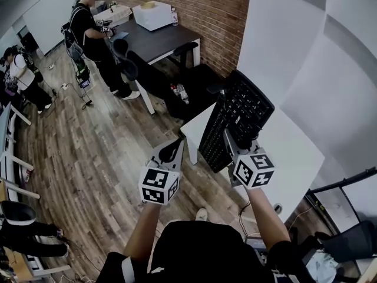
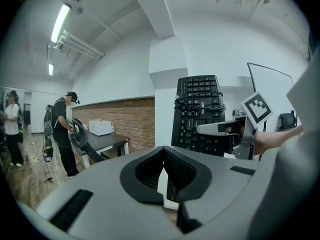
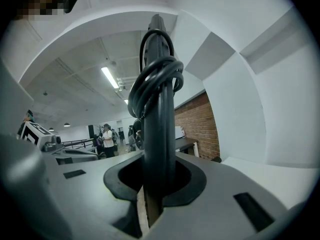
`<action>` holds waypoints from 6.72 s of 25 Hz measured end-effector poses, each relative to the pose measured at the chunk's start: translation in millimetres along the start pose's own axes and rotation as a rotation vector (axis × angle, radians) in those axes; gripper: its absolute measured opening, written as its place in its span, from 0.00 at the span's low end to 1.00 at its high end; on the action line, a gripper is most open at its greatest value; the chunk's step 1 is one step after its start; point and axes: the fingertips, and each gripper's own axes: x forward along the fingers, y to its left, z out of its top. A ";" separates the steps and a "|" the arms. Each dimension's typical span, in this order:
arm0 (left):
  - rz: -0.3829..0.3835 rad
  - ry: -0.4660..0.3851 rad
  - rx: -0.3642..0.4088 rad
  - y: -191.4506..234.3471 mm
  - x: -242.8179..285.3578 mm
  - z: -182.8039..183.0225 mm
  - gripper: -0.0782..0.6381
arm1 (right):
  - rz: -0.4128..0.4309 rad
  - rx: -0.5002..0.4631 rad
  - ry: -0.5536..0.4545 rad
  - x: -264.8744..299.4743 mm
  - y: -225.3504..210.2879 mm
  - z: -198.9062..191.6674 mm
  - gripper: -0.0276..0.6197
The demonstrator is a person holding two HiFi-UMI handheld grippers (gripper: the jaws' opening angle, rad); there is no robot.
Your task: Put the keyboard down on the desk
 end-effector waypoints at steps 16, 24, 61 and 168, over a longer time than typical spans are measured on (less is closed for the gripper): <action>0.025 0.022 -0.010 6.7 8.6 -14.3 0.13 | 0.032 0.032 0.013 18.9 -6.4 -7.6 0.19; -0.012 0.024 -0.012 15.7 20.2 -20.6 0.13 | -0.006 0.048 0.013 28.1 -12.0 -13.6 0.19; -0.563 0.256 0.006 46.7 193.4 -91.0 0.13 | -0.569 0.488 -0.027 80.1 -130.8 -85.0 0.20; -0.757 0.367 1.099 17.2 234.5 -301.9 0.41 | -0.568 1.597 0.009 51.2 -117.3 -338.7 0.31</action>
